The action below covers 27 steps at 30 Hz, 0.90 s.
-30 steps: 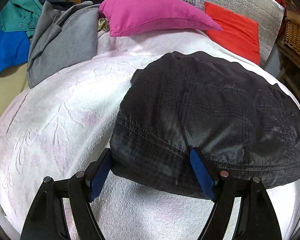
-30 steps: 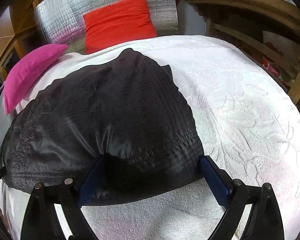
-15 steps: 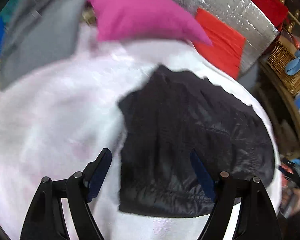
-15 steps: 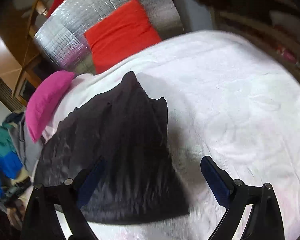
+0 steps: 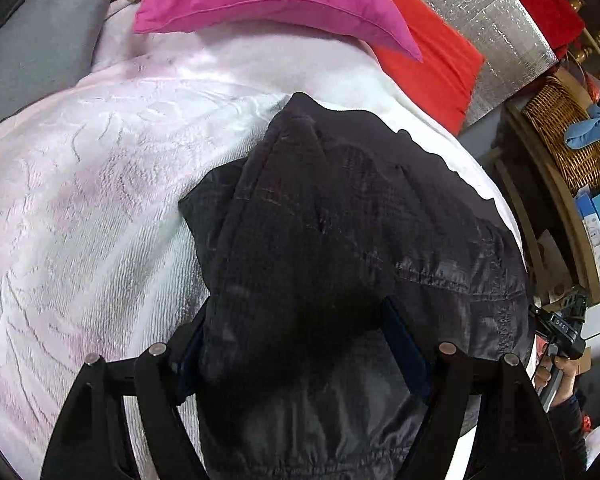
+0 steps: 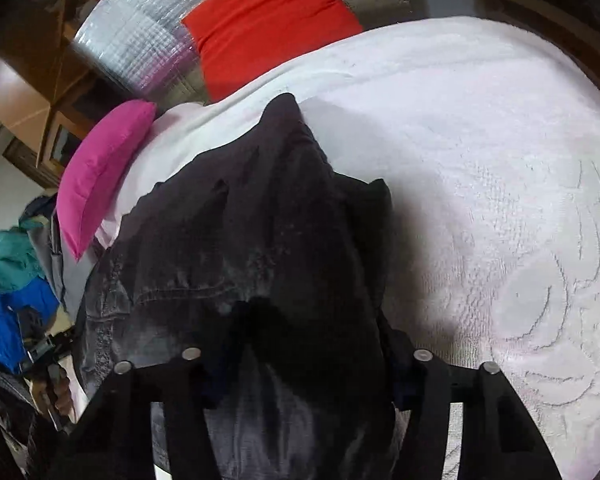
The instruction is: Fold large clothes
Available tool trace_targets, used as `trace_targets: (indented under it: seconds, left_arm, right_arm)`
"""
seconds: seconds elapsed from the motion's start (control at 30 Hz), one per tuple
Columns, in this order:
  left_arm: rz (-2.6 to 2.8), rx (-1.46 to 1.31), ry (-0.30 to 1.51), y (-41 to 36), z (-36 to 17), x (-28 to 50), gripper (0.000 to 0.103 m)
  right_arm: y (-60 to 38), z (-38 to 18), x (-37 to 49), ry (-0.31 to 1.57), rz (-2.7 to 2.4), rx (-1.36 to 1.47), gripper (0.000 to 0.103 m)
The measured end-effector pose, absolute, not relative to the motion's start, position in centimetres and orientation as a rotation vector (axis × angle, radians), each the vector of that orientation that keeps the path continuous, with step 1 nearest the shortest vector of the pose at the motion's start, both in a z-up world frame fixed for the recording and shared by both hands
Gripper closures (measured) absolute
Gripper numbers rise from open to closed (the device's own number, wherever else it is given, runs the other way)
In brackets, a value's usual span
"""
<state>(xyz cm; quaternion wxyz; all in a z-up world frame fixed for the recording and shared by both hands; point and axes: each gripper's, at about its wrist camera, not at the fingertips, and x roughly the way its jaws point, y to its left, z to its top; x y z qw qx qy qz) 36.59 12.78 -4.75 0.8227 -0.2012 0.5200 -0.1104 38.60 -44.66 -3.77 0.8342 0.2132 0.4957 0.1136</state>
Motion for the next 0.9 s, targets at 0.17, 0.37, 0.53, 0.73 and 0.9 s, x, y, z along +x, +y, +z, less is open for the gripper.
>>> trace_targets:
  seconds: [0.17,0.37,0.53,0.73,0.9]
  left_arm:
    - [-0.25,-0.498,1.13,13.6,-6.2,37.1,0.022]
    - [-0.231,-0.459,1.145,13.0,-6.0,37.4,0.058]
    - [-0.171,-0.336,1.129,11.2,-3.3,37.2,0.082]
    - [-0.152,-0.24,1.023,9.6,3.1,36.3,0.086]
    - [-0.171,-0.181,0.907,8.2,9.5,33.7,0.086]
  right_arm:
    - [-44.8,-4.1,39.0,1.066,0.265,0.477,0.042]
    - [-44.1,-4.3,39.7,1.095,0.279,0.462,0.061]
    - [-42.6,-1.1,39.7,1.097,0.256,0.356,0.089]
    - [-40.8,5.0,38.8,1.032,0.276,0.275,0.092]
    - [-39.7,11.1,36.4,0.943,0.298,0.221,0.093]
